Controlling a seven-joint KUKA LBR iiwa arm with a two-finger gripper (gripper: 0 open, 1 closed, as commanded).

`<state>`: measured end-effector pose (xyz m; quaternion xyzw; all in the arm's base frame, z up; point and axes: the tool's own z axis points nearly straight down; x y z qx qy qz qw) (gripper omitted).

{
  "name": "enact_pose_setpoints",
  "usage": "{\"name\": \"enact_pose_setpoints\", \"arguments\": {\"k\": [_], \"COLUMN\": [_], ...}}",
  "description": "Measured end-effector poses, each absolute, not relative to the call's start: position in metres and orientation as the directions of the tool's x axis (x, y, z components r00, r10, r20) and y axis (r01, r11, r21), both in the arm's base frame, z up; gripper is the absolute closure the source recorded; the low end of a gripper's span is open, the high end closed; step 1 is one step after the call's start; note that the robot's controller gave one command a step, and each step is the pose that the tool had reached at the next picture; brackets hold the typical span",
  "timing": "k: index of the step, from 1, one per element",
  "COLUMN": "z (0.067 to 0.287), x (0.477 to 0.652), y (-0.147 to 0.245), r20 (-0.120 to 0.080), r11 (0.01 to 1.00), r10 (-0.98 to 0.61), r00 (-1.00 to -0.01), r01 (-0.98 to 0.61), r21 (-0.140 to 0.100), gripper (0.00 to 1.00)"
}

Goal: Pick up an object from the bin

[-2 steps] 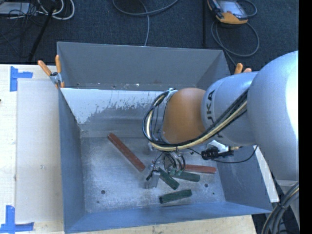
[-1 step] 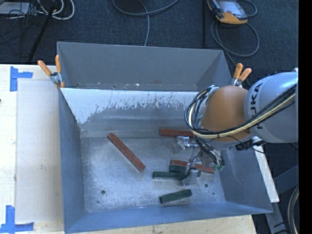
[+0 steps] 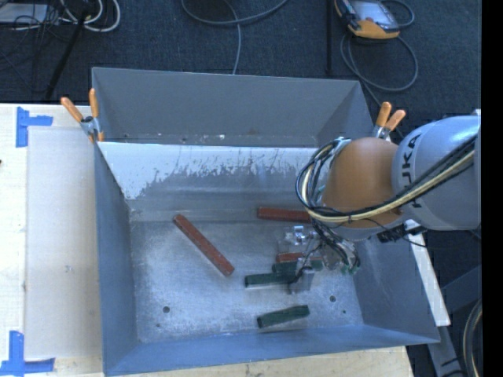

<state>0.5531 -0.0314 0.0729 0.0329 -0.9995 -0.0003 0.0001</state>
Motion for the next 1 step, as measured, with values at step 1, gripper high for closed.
{"name": "enact_pose_setpoints", "arguments": {"k": [1], "z": [0.2662], "x": [0.5505], "y": [-0.0430], "r20": [-0.008], "r11": [0.997], "r10": [-0.081], "r00": [-0.997], "r01": [-0.081], "r21": [-0.001], "gripper": [1.00]}}
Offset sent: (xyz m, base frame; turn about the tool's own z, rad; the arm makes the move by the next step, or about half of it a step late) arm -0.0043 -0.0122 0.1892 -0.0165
